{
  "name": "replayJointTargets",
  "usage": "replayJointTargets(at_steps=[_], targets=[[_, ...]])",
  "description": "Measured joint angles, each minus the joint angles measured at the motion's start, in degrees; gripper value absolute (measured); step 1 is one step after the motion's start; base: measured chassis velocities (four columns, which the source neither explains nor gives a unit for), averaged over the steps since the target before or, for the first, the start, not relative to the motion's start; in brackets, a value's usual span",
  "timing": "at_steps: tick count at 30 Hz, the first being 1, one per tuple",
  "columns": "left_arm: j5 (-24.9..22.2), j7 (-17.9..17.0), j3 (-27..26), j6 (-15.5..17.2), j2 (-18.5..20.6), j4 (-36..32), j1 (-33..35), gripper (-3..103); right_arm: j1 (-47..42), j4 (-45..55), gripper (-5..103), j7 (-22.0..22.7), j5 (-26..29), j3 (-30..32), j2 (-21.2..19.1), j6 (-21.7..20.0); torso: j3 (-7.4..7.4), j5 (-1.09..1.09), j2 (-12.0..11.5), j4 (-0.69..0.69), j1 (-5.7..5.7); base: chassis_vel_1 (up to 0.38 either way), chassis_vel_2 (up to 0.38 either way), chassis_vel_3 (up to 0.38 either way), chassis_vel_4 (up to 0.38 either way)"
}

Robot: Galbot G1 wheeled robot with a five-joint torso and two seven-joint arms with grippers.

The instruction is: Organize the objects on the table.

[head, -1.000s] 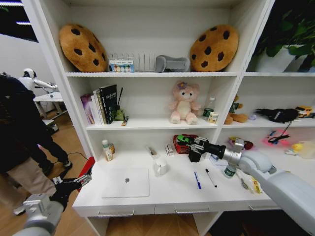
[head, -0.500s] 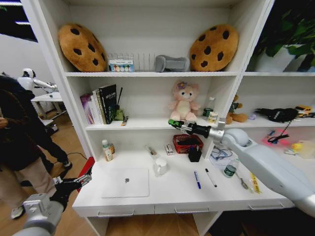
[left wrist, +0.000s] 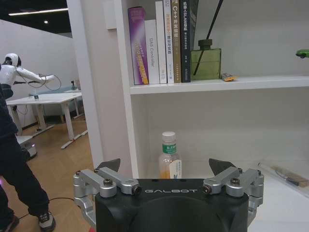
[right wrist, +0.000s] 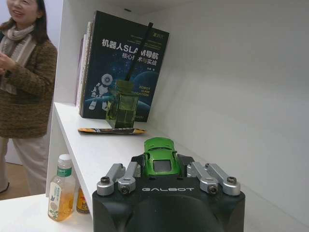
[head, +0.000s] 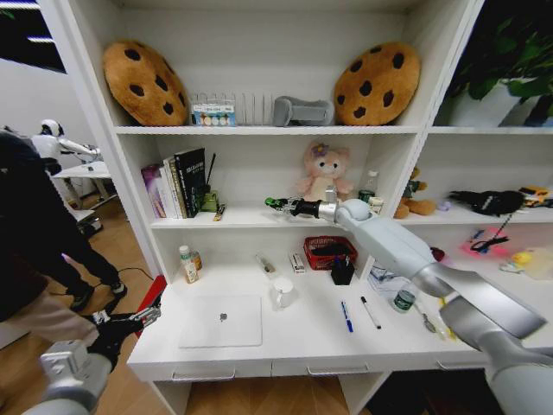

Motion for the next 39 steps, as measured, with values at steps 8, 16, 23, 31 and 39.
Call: replayJointTargets(at_steps=[8,16,23,31,39], targets=[[0.0,0.0,0.0,0.0,0.0,0.0,0.0,100,2.8,-5.4,36,-0.5,-0.5,-2.6,5.7,0.8,-0.01,-0.01,0.0,0.01,-0.01,0.000,0.000,0.000,0.000],[0.0,0.0,0.0,0.0,0.0,0.0,0.0,100,1.9,-6.0,36,-0.5,-1.5,-3.3,5.2,0.9,-0.01,0.02,0.0,-0.02,-0.01,0.000,0.000,0.000,0.000],[0.0,0.0,0.0,0.0,0.0,0.0,0.0,100,1.0,-6.7,36,-0.3,-2.2,-2.7,4.8,1.3,-0.01,0.00,0.0,-0.01,-0.01,0.000,0.000,0.000,0.000],[0.0,0.0,0.0,0.0,0.0,0.0,0.0,100,1.4,-7.7,48,-0.2,-2.3,-2.6,5.6,1.6,-0.01,0.01,0.0,0.00,-0.01,0.000,0.000,0.000,0.000],[0.0,0.0,0.0,0.0,0.0,0.0,0.0,100,1.2,-6.0,81,0.5,-1.8,-1.6,4.3,2.0,0.00,0.01,0.0,0.02,-0.01,0.000,0.000,0.000,0.000]])
